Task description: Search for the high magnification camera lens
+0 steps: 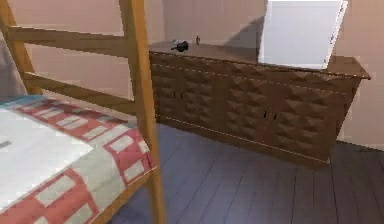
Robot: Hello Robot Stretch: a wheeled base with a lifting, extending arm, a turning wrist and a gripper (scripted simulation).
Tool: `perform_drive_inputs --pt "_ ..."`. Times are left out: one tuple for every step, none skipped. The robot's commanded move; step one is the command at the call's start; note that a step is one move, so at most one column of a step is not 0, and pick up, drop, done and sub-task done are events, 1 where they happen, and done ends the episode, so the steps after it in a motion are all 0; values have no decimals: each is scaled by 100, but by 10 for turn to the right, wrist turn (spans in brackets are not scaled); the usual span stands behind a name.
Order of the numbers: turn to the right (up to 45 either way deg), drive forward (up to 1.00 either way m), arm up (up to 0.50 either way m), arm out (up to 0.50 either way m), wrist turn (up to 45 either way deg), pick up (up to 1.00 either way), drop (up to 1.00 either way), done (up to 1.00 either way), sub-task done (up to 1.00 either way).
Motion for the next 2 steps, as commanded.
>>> perform_drive_inputs --pt "240 0 0 0 0 0 0 0 0" --pt "0 50 0 0 0 0 0 0 0"
